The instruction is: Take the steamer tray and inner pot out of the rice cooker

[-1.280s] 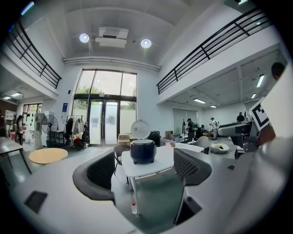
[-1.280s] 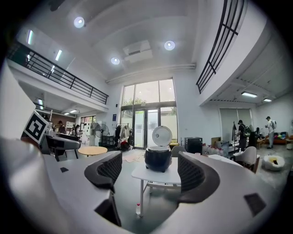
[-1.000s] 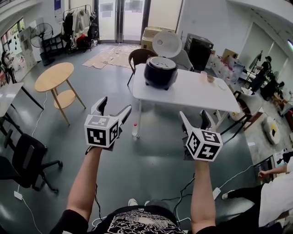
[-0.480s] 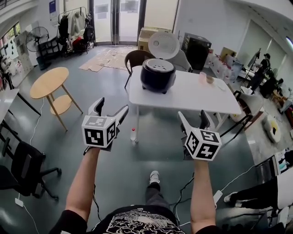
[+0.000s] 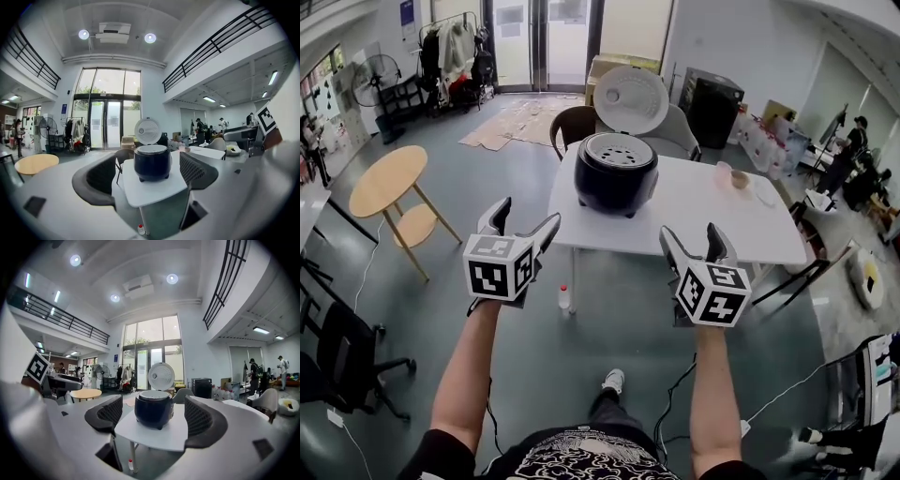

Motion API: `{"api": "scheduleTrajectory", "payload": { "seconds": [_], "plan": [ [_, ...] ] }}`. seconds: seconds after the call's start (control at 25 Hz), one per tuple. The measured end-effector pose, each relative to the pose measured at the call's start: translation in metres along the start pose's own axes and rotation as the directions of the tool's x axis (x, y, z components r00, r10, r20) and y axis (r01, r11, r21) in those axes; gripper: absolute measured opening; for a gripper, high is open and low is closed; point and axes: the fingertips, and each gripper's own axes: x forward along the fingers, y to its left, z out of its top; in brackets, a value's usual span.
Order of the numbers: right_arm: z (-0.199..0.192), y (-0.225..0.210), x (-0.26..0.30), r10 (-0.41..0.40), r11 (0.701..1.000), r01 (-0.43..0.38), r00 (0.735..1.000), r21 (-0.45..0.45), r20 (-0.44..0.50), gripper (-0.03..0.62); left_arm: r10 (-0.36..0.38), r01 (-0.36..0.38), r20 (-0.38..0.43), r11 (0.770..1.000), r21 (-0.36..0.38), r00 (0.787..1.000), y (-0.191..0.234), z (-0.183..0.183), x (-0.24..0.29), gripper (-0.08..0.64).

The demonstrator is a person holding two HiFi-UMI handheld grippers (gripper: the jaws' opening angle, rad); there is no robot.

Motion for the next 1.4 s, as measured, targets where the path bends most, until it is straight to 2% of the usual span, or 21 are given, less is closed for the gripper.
{"api": "scheduleTrajectory", "payload": {
  "seconds": [0.28, 0.44, 0.64, 0.88, 1.04, 1.28, 1.4],
  "plan": [
    [0.051, -0.111, 0.144, 0.078, 0.997, -0.079, 0.997, -0.025, -0.022, 0.408, 0.042, -0.041, -0.012, 0.999, 0.015, 0.999, -0.022, 0.068, 0.171, 0.414],
    [0.061, -0.154, 0.197, 0.111, 0.994, -0.111, 0.994, -0.021, -0.019, 0.407, 0.069, -0.069, -0.009, 0.997, 0.018, 0.998, -0.030, 0.086, 0.233, 0.414],
    [0.061, -0.188, 0.243, 0.144, 0.989, -0.144, 0.989, -0.010, -0.035, 0.405, 0.099, -0.099, -0.040, 0.995, 0.016, 0.994, -0.032, 0.086, 0.283, 0.414],
    [0.063, -0.202, 0.278, 0.200, 0.980, -0.201, 0.979, -0.013, -0.045, 0.402, 0.126, -0.125, -0.050, 0.992, 0.029, 0.991, -0.032, 0.093, 0.314, 0.414],
    [0.064, -0.187, 0.301, 0.282, 0.957, -0.285, 0.957, -0.050, -0.060, 0.400, 0.141, -0.140, -0.051, 0.990, 0.026, 0.989, -0.022, 0.089, 0.323, 0.414],
    [0.061, -0.159, 0.356, 0.390, 0.899, -0.412, 0.908, -0.151, -0.154, 0.400, 0.146, -0.145, -0.058, 0.989, 0.019, 0.988, 0.007, 0.075, 0.350, 0.414],
    [0.057, -0.139, 0.397, 0.444, 0.846, -0.489, 0.867, -0.214, -0.226, 0.400, 0.132, -0.132, -0.059, 0.991, 0.010, 0.990, 0.032, 0.064, 0.379, 0.414]
  ]
}}
